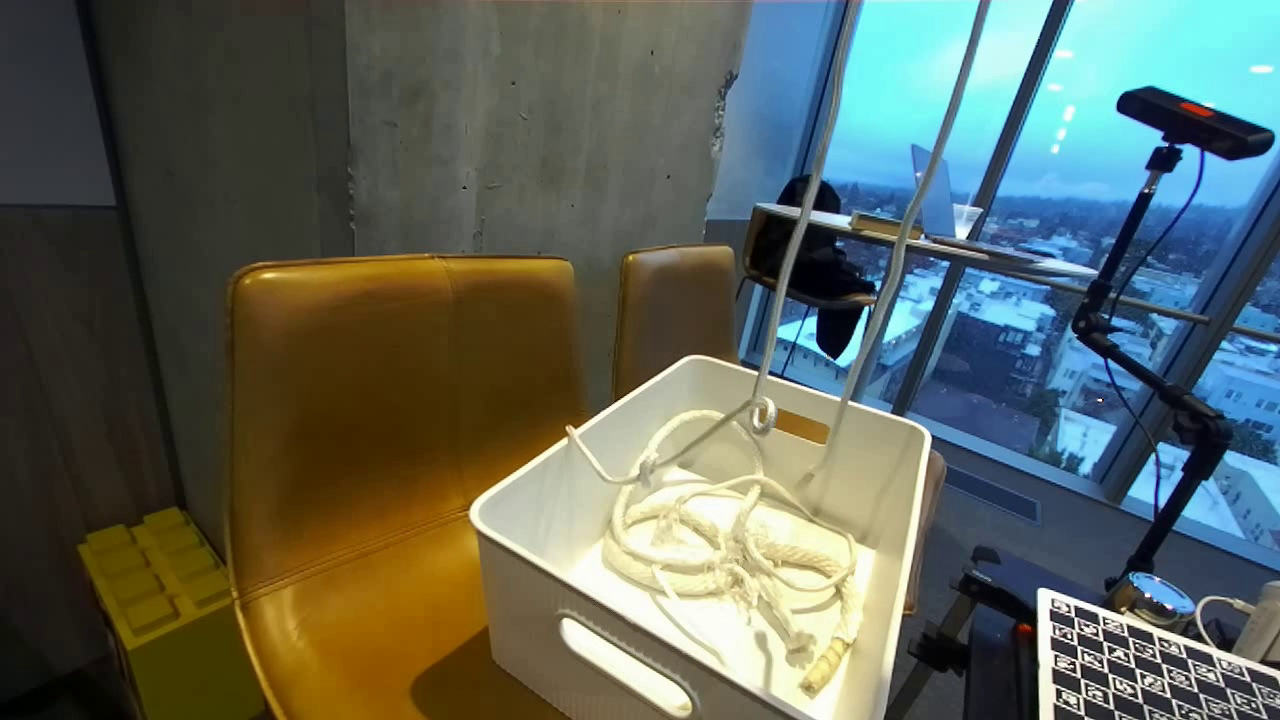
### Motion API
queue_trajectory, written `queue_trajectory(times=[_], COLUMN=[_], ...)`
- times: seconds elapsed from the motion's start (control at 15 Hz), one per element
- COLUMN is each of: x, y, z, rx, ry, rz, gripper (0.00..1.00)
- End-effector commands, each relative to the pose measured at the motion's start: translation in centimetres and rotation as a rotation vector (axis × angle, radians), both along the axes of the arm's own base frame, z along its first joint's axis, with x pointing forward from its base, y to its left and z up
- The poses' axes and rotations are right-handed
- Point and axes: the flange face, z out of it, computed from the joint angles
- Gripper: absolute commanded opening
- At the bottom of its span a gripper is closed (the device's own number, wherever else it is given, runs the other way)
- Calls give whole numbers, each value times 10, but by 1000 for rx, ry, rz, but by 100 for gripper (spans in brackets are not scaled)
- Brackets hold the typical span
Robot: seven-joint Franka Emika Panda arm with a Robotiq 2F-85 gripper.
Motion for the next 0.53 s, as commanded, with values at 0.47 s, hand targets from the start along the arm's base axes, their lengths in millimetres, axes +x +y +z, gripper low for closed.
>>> queue_trajectory(times=[0.47], x=[39], y=[-83], z=[-123], rx=[-38], ry=[144], rz=[-76], gripper=[1])
